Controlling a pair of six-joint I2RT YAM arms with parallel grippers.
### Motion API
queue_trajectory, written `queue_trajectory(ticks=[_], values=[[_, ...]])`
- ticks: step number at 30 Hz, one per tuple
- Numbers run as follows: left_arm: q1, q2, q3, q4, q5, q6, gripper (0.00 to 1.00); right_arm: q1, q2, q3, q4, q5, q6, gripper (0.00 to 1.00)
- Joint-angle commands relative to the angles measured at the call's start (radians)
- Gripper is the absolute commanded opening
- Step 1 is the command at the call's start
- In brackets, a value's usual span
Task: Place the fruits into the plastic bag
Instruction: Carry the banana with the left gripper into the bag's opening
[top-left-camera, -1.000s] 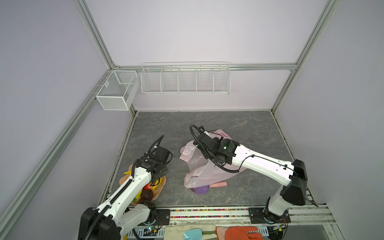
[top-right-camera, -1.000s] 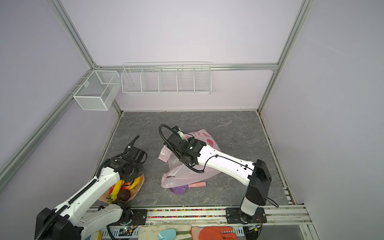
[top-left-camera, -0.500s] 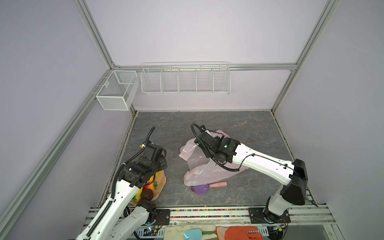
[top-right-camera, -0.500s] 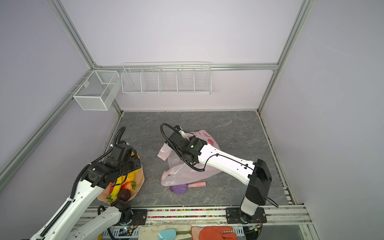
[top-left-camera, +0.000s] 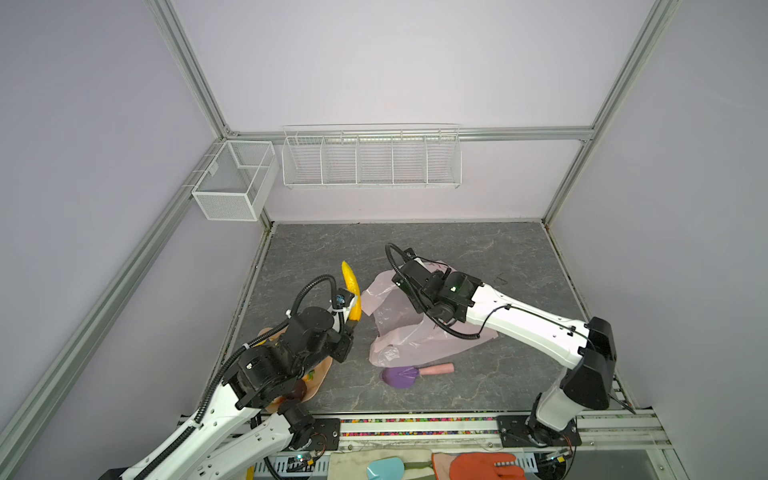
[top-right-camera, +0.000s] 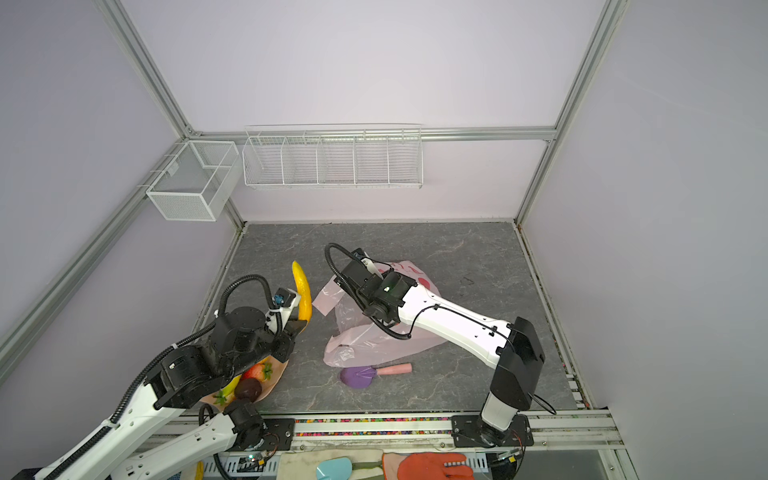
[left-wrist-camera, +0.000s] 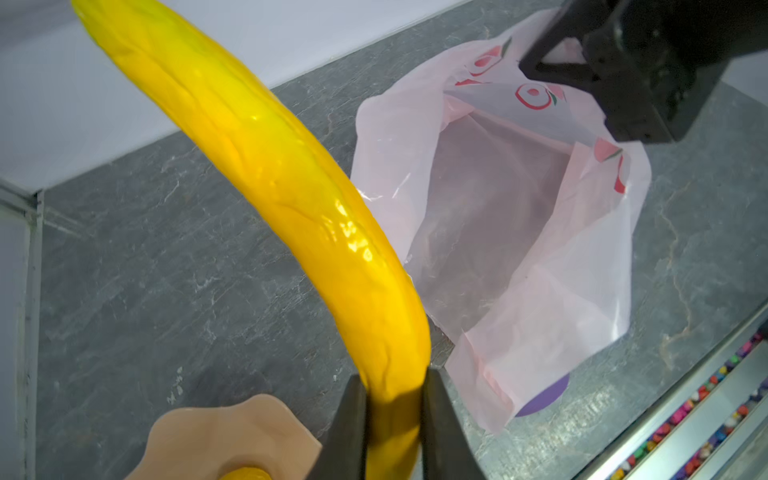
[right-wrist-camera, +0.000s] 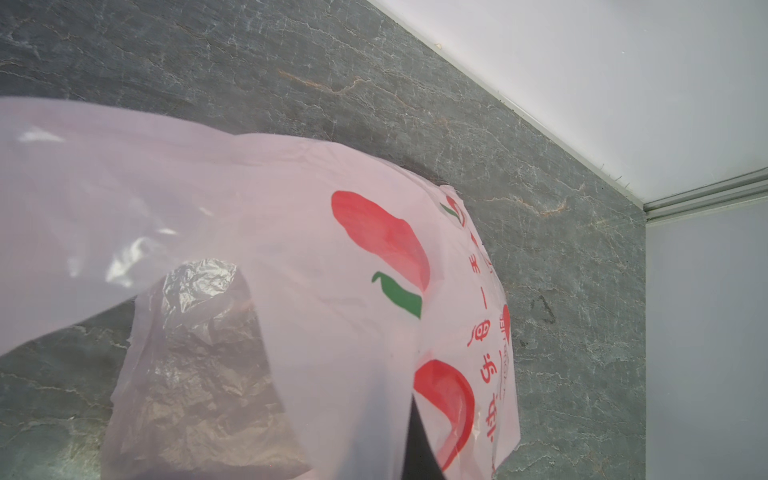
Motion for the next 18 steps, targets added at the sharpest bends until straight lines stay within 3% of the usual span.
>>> queue_trajectory(ticks=[1,8,18], values=[[-0.004,0.005,-0.024,0.015,0.073,0.198,0.08,-0.011,-0.026,0.011,-0.017,0.006,-0.017,0.06],[-0.009,0.113,-0.034,-0.003,0.146,0.279,0.04,-0.024,-0.034,0.008,-0.019,-0.001,-0.021,0.06],[-0.009,0.230,-0.060,0.043,0.183,0.294,0.00,-0.026,-0.041,0.008,-0.019,-0.023,-0.013,0.06]])
